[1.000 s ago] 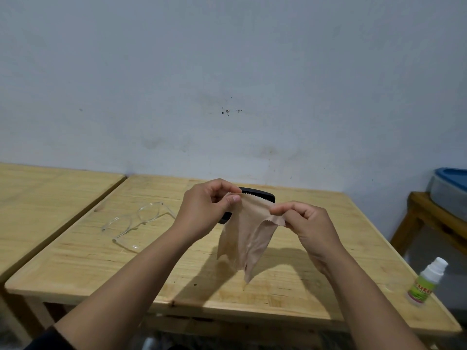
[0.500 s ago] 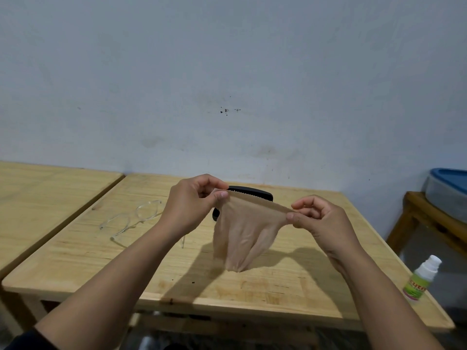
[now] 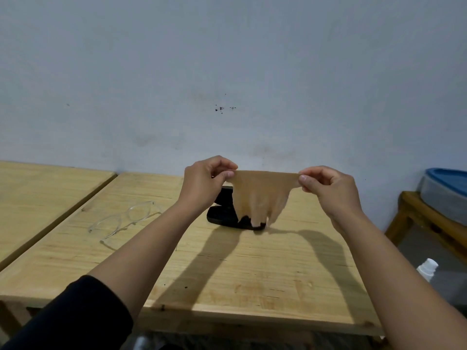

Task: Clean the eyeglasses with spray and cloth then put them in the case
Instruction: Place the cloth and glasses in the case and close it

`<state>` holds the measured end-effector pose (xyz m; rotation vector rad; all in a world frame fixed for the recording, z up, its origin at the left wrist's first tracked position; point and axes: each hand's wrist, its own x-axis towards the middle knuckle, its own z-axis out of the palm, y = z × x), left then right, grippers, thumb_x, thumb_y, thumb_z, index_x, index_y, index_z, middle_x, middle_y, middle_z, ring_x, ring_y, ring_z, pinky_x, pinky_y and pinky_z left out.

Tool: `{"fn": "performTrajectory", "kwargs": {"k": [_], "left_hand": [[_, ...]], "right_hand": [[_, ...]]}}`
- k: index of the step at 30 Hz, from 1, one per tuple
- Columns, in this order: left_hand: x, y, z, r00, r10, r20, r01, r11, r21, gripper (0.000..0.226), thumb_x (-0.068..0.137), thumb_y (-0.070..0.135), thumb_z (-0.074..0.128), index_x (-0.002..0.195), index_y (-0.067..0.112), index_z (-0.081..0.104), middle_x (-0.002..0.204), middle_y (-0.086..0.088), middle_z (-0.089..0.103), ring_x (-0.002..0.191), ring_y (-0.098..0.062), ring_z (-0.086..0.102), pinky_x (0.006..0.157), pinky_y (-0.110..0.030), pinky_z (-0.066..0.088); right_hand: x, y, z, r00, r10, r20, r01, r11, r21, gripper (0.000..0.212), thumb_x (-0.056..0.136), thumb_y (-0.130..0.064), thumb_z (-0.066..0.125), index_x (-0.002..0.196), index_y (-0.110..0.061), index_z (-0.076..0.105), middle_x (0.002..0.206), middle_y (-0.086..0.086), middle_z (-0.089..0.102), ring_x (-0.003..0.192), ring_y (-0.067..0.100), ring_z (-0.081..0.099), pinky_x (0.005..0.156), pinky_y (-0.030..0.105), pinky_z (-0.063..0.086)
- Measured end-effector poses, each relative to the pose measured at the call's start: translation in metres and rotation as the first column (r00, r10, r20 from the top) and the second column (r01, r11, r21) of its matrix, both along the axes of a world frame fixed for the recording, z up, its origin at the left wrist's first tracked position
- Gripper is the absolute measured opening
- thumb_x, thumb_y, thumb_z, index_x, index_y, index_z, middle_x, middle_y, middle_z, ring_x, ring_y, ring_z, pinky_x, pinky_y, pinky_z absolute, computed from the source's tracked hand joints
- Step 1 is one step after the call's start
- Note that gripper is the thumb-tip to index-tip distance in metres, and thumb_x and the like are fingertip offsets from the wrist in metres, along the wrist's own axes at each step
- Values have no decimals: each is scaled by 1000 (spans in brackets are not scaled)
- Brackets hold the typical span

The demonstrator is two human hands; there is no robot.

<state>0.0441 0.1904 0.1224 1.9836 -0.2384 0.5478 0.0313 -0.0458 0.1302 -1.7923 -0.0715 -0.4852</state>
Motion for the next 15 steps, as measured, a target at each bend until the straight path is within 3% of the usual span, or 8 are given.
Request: {"fn": "performTrajectory", "kwargs": {"k": [3,6,10,12,15], "left_hand": [[-12,4,-14,999,-26,-41,27,1000,12,15,82,15,66,83,29,70,80,15,70,77,7,63,72,-4,45],[-35,12,-49,981,-87,-175,104,990,91,18,82,14,67,82,31,70,81,11,72,75,5,64,68,-7,45],[-68,22,-94,941,-147,-303,219,950,220,18,81,16,68,83,34,69,83,16,71,81,4,64,72,-11,45],[-78,25,-106,926,-156,-343,256,928,270,18,80,19,68,83,36,69,83,15,72,82,2,64,74,-14,47],[-84,28,-109,906,-188,-379,312,902,297,15,76,24,73,88,32,71,83,15,73,82,5,65,76,-13,49]], "right_hand": [[-10,-4,-14,998,46,-42,-47,999,-27,17,79,-7,70,75,-23,71,64,-7,70,63,9,63,74,27,52],[-32,-6,-51,973,132,-188,-149,986,-81,19,78,-3,70,73,-20,71,57,-7,68,56,6,60,66,23,50],[-67,-9,-89,905,193,-380,-266,952,-151,9,80,-6,69,81,-13,74,71,4,70,58,4,63,53,11,48],[-76,-11,-97,875,201,-442,-317,925,-208,7,80,-9,69,83,-14,74,74,7,71,56,0,62,55,11,48],[-83,-17,-99,802,224,-553,-453,832,-320,9,77,-22,73,84,-28,73,77,-6,72,65,-4,63,63,10,45]]}}
